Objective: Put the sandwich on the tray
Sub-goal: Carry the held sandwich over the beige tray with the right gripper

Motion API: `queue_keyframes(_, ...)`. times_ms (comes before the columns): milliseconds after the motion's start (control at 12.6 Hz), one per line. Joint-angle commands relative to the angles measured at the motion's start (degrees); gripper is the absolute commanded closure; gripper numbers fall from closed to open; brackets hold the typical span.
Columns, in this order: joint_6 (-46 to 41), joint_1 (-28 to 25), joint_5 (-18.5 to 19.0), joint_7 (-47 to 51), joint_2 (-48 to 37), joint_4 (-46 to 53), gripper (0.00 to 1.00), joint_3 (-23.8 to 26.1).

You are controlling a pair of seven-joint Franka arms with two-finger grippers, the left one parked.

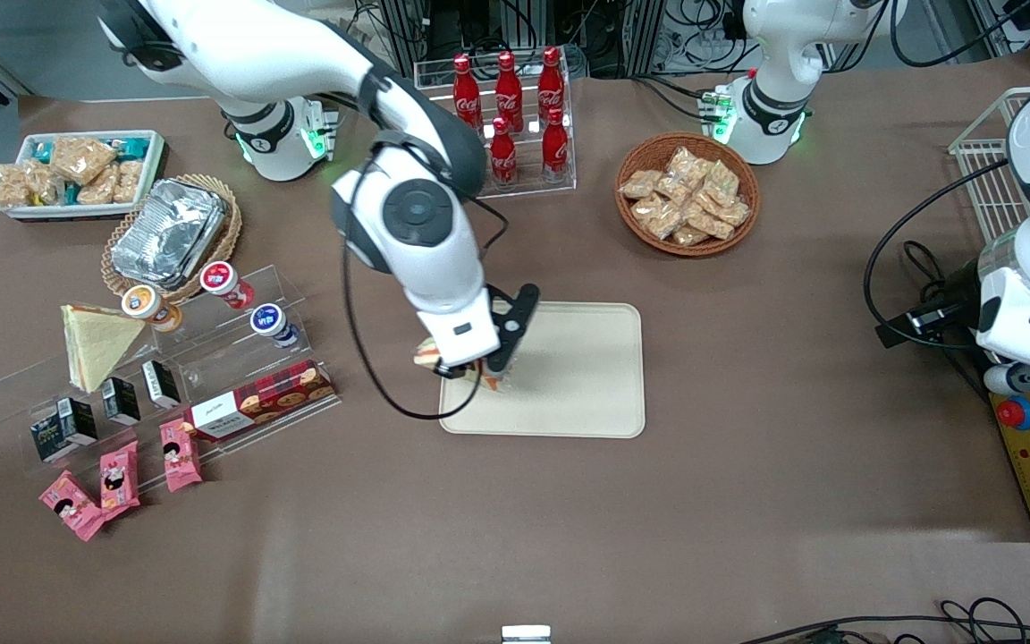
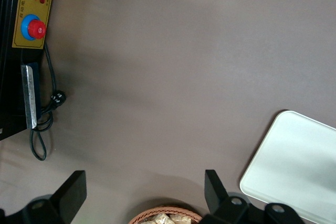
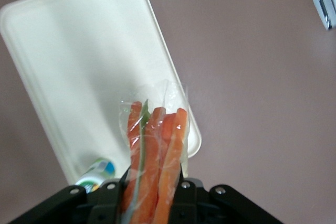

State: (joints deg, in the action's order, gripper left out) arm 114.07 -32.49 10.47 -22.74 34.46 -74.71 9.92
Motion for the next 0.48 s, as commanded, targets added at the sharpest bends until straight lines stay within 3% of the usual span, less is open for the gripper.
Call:
queue_keyframes(0, 6.49, -1.88, 3.95, -0.02, 4.2, 1.23, 0.72, -0.17)
queue_keyframes(396, 15.28, -2.75, 4.21, -4.94, 11.58, 1.06, 0.72, -0.17)
